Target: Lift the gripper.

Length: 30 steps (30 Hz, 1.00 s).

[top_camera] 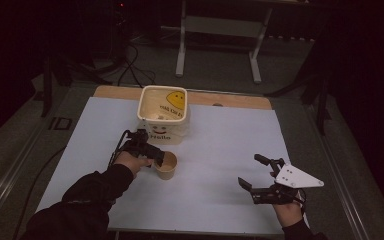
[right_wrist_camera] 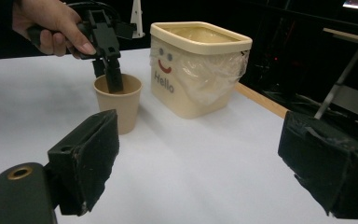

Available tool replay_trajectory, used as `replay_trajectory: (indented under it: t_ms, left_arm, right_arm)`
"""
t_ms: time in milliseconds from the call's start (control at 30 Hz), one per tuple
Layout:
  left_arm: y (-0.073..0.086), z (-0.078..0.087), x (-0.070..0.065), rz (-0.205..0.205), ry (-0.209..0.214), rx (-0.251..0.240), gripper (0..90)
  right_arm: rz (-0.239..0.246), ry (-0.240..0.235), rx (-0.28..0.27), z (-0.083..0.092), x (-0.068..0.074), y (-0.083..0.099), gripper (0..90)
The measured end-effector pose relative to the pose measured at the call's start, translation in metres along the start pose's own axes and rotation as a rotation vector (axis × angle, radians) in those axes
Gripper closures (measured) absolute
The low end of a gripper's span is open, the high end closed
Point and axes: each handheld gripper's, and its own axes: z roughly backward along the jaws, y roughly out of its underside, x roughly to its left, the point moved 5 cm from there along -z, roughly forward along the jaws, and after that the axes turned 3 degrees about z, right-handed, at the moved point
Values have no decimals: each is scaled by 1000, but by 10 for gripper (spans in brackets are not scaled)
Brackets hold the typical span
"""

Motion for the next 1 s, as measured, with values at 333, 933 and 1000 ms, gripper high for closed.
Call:
replay_trajectory:
  t_ms: [333,933,1000]
  left_arm:
    - [0,4,-3,-4,-9,4,8]
    - [-2,40,-13,-66,-7,46,7]
    - [-4,46,-14,-65,-6,39,7]
  right_arm:
    - [7,-9,37,-3,4,3,126]
    - [19,-25,69,-7,7,7,127]
    - [15,-23,66,-7,7,7,127]
